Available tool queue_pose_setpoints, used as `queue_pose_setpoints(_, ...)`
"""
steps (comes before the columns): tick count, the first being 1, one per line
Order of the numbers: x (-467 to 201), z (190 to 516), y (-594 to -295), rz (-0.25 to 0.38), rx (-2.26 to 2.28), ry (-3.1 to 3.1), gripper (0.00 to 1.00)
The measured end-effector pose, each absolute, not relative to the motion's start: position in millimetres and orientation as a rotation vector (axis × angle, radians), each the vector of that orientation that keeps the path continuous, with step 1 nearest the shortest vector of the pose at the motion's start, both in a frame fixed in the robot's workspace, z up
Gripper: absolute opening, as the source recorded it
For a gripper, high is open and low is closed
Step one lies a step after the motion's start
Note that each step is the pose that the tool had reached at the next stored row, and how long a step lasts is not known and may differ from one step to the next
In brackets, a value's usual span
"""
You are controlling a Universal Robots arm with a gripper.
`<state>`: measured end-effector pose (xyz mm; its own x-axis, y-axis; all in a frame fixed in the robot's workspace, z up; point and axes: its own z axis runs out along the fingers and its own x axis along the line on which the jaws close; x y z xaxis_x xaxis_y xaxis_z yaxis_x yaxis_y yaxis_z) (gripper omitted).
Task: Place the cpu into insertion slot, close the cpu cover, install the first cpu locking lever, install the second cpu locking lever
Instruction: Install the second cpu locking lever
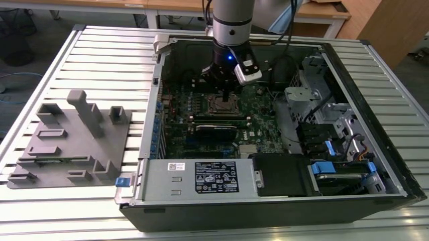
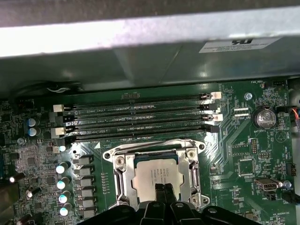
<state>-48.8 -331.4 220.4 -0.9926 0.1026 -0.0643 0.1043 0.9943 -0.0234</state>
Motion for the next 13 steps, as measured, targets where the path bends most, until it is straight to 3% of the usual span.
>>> queue_pose_setpoints(13,-48.8,229.5,-331.4,-0.041,0.160,3.074,0.11)
